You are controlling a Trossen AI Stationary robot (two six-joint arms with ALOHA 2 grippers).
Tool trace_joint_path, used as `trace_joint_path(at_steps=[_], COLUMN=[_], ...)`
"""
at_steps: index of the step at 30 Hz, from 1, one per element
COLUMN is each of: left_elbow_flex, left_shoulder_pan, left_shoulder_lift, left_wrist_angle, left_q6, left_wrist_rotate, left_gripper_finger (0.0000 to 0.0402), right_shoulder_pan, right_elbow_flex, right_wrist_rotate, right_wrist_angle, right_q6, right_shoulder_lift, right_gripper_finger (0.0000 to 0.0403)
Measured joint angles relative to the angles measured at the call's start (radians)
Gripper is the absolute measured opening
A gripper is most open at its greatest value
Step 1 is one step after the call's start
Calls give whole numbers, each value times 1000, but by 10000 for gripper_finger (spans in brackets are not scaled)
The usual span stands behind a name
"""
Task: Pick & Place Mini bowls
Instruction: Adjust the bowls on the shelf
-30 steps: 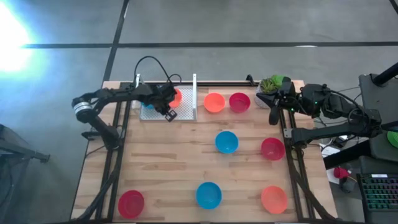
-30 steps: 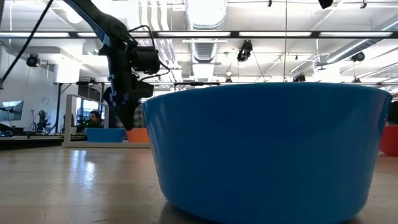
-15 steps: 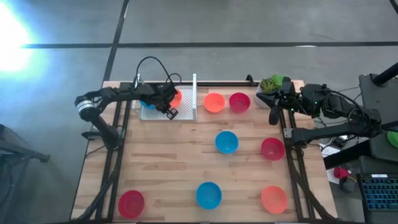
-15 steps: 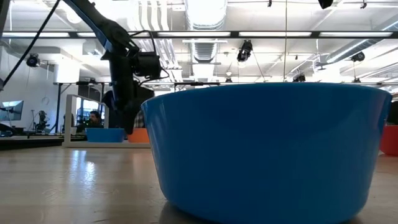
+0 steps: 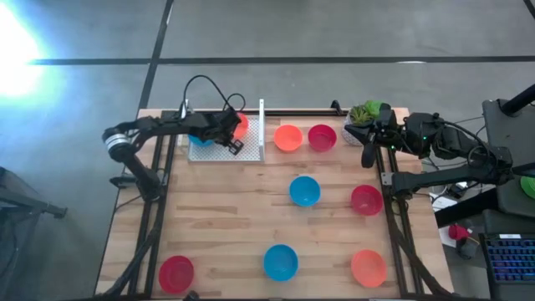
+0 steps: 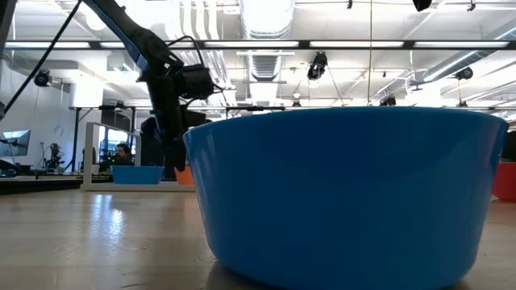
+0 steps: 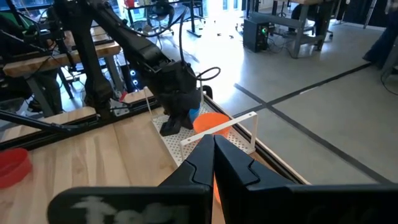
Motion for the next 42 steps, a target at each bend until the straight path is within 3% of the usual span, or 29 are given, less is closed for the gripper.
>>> trace_joint_path(at_steps=[8,19,23,33,42], left_elbow_flex=[1,6,-37,-107,-111], left_shoulder_pan=[-2,0,2,9,10], left_shoulder_lift=[-20,-142,-142,-119,-118], left_wrist_angle=[-48,-451,-450,-421,-351], left_q6=[-2,-115,-134,-197,-196], left_wrist_rotate=[8,27,20,-118,-146], left_gripper_finger=[0,0,0,0,0], right_shoulder_pan=[0,0,0,0,0], right_elbow_flex=[0,0,0,0,0], right_wrist_rotate=[0,0,0,0,0], right_wrist_angle=[0,-2,-3,-3,-3], right_q6=[1,3,1,1,1], right_shoulder_lift=[0,1,1,1,0], right_gripper_finger=[8,8,8,8,8])
